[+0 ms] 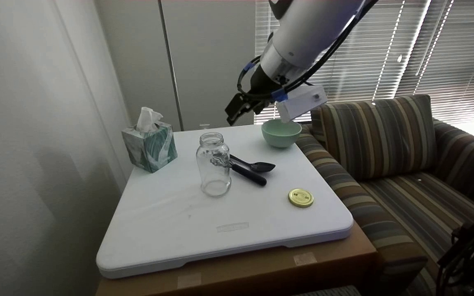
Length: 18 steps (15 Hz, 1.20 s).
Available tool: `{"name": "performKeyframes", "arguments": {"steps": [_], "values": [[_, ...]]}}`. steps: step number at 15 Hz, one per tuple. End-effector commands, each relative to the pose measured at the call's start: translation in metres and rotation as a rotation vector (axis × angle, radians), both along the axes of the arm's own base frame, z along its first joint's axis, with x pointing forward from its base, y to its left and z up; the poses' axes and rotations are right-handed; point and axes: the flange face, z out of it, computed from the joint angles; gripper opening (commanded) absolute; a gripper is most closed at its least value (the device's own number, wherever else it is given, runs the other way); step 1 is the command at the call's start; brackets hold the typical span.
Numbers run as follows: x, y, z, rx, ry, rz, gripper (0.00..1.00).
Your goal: Put the spoon on the table and then move the jar to the right
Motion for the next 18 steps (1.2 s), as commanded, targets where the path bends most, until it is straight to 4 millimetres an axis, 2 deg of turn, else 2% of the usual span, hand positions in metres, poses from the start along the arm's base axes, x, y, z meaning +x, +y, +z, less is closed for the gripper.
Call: {"name": "performKeyframes", "arguments": {"steps": [1, 4, 5, 6, 8, 9, 11, 14, 18], "values": [[0.001, 0.001, 0.001, 0.004, -0.003, -0.003, 1.0], [0.0, 0.003, 0.0, 0.004, -0.002, 0.0, 1.0], [-0.014, 0.004, -0.012, 0.0, 0.027, 0.029, 1.0], [-0.027, 0.006, -0.034, -0.002, 0.071, 0.025, 1.0], [-0.041, 0.019, -0.071, 0.037, 0.136, 0.001, 1.0], [-0.047, 0.018, -0.09, 0.024, 0.148, -0.042, 1.0], [-0.053, 0.015, -0.114, -0.01, 0.141, -0.101, 1.0], [-0.06, 0.011, -0.127, -0.044, 0.117, -0.166, 1.0], [-0.072, 0.013, -0.104, -0.074, 0.088, -0.199, 1.0]]}}
